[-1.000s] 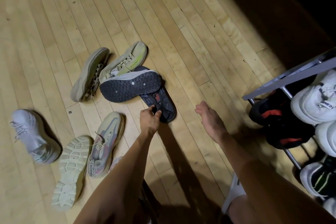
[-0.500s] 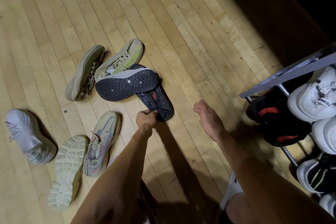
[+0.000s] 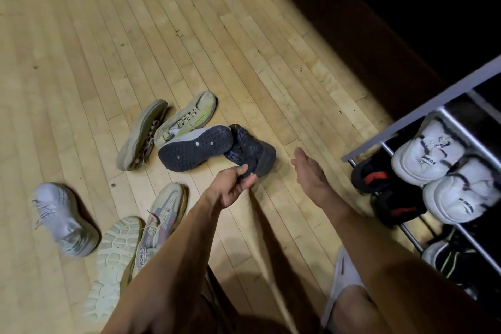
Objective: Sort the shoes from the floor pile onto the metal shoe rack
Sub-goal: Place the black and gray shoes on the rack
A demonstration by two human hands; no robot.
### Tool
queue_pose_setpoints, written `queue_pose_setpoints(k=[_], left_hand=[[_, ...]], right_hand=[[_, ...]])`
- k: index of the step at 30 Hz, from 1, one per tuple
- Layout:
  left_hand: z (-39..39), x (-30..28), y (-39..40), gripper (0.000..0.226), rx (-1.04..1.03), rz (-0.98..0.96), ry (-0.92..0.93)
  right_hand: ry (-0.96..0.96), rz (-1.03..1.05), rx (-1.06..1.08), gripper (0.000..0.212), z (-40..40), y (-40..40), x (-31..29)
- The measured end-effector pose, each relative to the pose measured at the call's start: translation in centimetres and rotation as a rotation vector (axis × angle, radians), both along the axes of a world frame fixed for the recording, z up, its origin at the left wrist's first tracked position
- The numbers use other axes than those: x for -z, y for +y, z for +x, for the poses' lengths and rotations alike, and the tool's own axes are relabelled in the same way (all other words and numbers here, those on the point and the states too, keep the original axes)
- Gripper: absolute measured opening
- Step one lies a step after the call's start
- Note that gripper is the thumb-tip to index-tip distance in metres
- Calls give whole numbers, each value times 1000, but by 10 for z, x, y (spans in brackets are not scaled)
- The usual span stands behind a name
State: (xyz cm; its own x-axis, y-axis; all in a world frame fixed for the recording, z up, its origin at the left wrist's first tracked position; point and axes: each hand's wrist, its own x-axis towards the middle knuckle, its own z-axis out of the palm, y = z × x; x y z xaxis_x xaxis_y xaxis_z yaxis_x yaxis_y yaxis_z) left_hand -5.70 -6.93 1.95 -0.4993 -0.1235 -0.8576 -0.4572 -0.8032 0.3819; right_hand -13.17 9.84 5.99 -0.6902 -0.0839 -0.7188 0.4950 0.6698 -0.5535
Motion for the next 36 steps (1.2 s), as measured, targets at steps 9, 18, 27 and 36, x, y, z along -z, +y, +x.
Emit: queue_pose_setpoints(k=[9, 18, 27, 36], left_hand=[[-15, -81, 58, 27, 326, -181, 228], [-10, -176, 90, 9, 738, -504, 350], [26, -241, 161, 41, 795, -621, 442], [51, -282, 221, 17, 883, -733, 422]], right_hand=[[192, -189, 17, 59, -8, 13, -93], [244, -135, 116, 79, 8, 57, -162], [343, -122, 250, 57, 46, 125, -211], [399, -56, 376, 48, 67, 173, -255]])
